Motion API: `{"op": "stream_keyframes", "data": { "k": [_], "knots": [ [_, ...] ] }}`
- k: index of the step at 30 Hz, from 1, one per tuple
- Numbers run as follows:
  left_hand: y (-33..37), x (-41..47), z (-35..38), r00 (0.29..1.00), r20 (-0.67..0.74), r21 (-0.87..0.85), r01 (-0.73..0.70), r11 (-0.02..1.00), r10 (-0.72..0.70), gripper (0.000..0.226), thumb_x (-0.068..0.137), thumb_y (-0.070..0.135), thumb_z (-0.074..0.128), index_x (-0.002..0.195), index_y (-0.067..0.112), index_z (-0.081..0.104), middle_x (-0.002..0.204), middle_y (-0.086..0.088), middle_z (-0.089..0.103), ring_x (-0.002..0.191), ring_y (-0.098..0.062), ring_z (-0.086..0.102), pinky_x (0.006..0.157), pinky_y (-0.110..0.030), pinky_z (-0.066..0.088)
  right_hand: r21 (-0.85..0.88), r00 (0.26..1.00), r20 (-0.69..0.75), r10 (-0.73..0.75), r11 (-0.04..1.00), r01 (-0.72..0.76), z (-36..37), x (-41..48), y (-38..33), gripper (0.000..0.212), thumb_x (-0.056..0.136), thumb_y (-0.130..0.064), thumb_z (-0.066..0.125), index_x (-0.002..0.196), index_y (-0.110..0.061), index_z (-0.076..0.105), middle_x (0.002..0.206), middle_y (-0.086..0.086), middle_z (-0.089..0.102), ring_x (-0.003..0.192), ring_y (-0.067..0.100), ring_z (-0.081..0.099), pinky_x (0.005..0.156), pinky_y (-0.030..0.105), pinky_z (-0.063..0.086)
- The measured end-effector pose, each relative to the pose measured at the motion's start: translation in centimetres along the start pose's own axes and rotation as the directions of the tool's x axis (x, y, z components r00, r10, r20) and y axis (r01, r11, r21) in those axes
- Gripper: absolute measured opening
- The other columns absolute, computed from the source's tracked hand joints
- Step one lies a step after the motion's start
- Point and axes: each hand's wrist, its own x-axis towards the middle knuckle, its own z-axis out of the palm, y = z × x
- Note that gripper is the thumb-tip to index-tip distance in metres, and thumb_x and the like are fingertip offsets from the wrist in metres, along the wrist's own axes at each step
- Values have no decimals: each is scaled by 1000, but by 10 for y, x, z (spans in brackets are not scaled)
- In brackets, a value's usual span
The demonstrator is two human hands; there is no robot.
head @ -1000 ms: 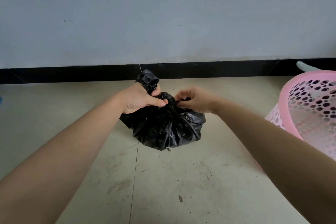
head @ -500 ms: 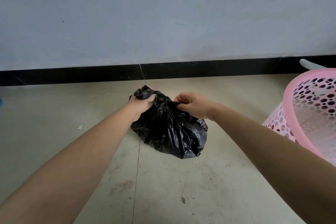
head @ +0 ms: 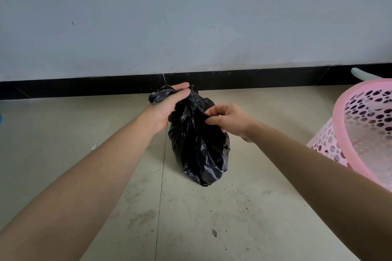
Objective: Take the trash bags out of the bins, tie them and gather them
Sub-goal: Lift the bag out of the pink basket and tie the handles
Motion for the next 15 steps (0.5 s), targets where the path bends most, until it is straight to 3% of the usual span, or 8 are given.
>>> {"op": "stream_keyframes", "data": {
  "k": [2,5,9,13,15],
  "knots": [
    [-5,4,-3,998,23,30,-53,998,53,33,95,4,59,122,21,64,111,6,69,99,0,66,72,-9,51,-1,1000,0,6,1000,-6,-1,0,2,13,91,-6,66,90,-17,73,81,-1,73,68,5,68,58,13,49],
    [-11,7,-7,996,24,-13,-81,997,81,35,90,-10,60,113,17,63,117,-2,68,113,-18,64,89,-22,53,-76,999,23,47,996,-45,-5,0,6,12,90,-7,67,95,-15,73,92,6,74,75,11,65,64,21,49],
    [-20,8,-6,997,-60,-27,-40,999,39,32,78,-7,75,97,17,66,109,-9,71,102,-19,70,77,-20,58,-147,994,49,97,985,-89,-15,0,11,14,90,-10,63,100,-15,70,94,5,70,81,13,60,73,28,50],
    [-23,10,-3,997,-61,23,-42,999,43,27,69,0,85,80,17,68,100,-11,75,92,-17,75,70,-17,57,26,993,-101,60,998,-57,-24,2,6,19,96,-12,51,108,-16,65,98,5,62,85,16,58,71,28,47],
    [-24,9,0,997,-57,43,-48,998,51,27,66,2,88,80,17,70,101,-13,76,93,-20,75,72,-18,57,51,989,-146,19,999,-12,-26,2,0,21,99,-23,52,113,-18,67,99,2,64,86,15,59,71,25,48]
  ]
}}
